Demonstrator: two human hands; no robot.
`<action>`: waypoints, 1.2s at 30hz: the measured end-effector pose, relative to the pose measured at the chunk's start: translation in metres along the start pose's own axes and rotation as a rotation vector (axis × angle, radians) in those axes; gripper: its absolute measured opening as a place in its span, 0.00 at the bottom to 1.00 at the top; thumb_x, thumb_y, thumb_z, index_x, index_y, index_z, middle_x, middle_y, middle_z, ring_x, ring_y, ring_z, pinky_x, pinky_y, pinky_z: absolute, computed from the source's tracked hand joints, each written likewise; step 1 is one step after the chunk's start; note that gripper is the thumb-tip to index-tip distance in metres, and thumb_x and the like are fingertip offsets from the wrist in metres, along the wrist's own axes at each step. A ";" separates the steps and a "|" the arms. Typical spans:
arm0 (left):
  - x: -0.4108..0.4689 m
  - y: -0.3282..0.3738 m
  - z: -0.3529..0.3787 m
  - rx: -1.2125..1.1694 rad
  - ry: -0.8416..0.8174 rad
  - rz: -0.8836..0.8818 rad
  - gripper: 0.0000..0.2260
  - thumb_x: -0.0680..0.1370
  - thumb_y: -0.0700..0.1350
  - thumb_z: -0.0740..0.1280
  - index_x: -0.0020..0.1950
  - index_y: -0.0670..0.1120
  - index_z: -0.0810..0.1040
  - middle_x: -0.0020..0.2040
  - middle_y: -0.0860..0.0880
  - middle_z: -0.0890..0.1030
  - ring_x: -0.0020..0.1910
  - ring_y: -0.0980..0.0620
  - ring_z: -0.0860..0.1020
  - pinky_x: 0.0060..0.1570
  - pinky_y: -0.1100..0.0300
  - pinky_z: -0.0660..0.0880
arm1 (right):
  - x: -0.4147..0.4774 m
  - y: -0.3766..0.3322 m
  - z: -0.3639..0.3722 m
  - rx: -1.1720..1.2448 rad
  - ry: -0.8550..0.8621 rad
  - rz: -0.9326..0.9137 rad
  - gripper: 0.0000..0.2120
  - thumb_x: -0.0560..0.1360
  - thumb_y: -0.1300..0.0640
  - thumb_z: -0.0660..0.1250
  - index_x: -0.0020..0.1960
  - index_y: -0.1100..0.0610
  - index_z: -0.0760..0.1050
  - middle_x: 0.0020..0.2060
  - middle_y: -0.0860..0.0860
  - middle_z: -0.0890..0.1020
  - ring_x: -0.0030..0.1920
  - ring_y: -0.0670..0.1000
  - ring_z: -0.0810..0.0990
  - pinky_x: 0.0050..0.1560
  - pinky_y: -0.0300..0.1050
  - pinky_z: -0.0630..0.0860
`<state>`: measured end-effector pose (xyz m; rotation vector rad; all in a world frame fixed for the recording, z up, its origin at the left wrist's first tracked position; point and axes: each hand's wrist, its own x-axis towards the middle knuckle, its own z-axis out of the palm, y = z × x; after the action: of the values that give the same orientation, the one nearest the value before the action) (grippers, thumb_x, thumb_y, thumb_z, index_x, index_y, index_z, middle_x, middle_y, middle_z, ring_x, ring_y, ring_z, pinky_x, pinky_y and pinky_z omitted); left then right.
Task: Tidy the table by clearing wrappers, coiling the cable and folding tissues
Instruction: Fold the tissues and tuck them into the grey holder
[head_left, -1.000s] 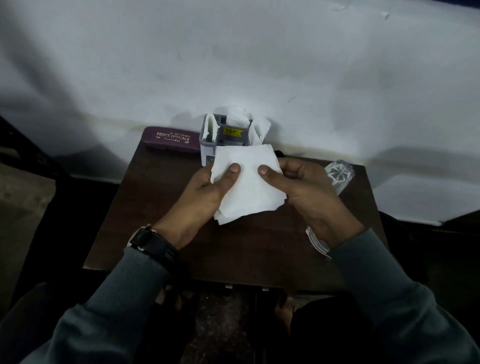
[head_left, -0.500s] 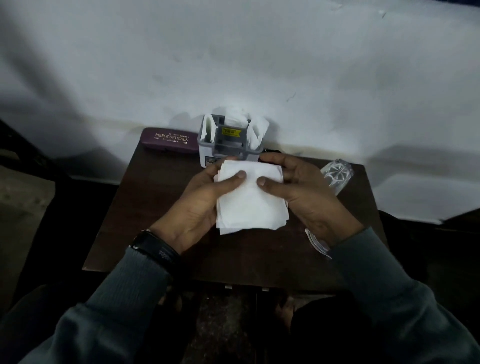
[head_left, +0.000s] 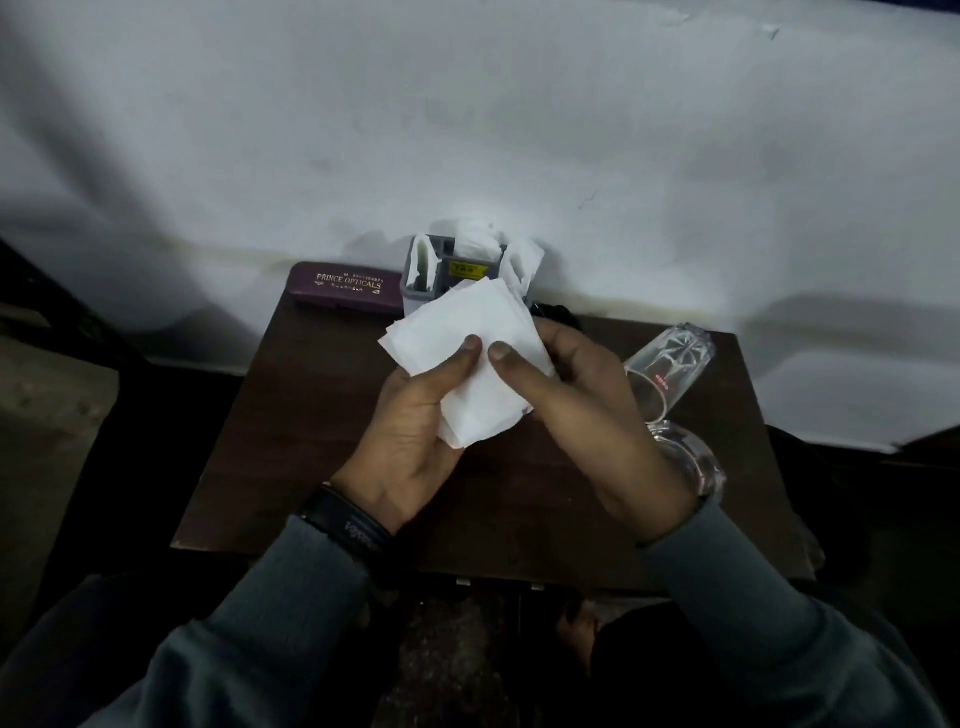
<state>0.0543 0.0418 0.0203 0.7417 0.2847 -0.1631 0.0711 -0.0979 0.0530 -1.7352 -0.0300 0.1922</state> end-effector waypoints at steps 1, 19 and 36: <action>-0.001 0.000 0.001 -0.008 -0.003 -0.015 0.20 0.82 0.39 0.66 0.74 0.41 0.73 0.69 0.37 0.79 0.67 0.39 0.79 0.62 0.44 0.80 | 0.001 -0.001 0.000 -0.079 0.023 -0.046 0.10 0.78 0.48 0.72 0.59 0.46 0.82 0.54 0.44 0.86 0.56 0.43 0.85 0.59 0.47 0.82; -0.014 -0.005 0.010 0.306 -0.156 -0.298 0.21 0.77 0.39 0.72 0.70 0.42 0.76 0.63 0.38 0.83 0.59 0.36 0.83 0.51 0.32 0.80 | 0.030 -0.002 -0.017 -0.079 -0.153 0.125 0.27 0.78 0.28 0.49 0.53 0.41 0.81 0.51 0.40 0.87 0.54 0.40 0.85 0.60 0.37 0.79; -0.003 0.022 -0.009 0.637 -0.035 -0.176 0.09 0.77 0.40 0.73 0.57 0.47 0.84 0.57 0.44 0.87 0.52 0.47 0.87 0.42 0.49 0.85 | 0.022 0.005 -0.054 0.016 -0.198 0.211 0.14 0.73 0.67 0.75 0.58 0.59 0.83 0.51 0.55 0.88 0.55 0.58 0.87 0.53 0.56 0.85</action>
<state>0.0550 0.0636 0.0290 1.3433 0.2656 -0.4459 0.0997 -0.1489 0.0539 -1.6968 0.0098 0.5181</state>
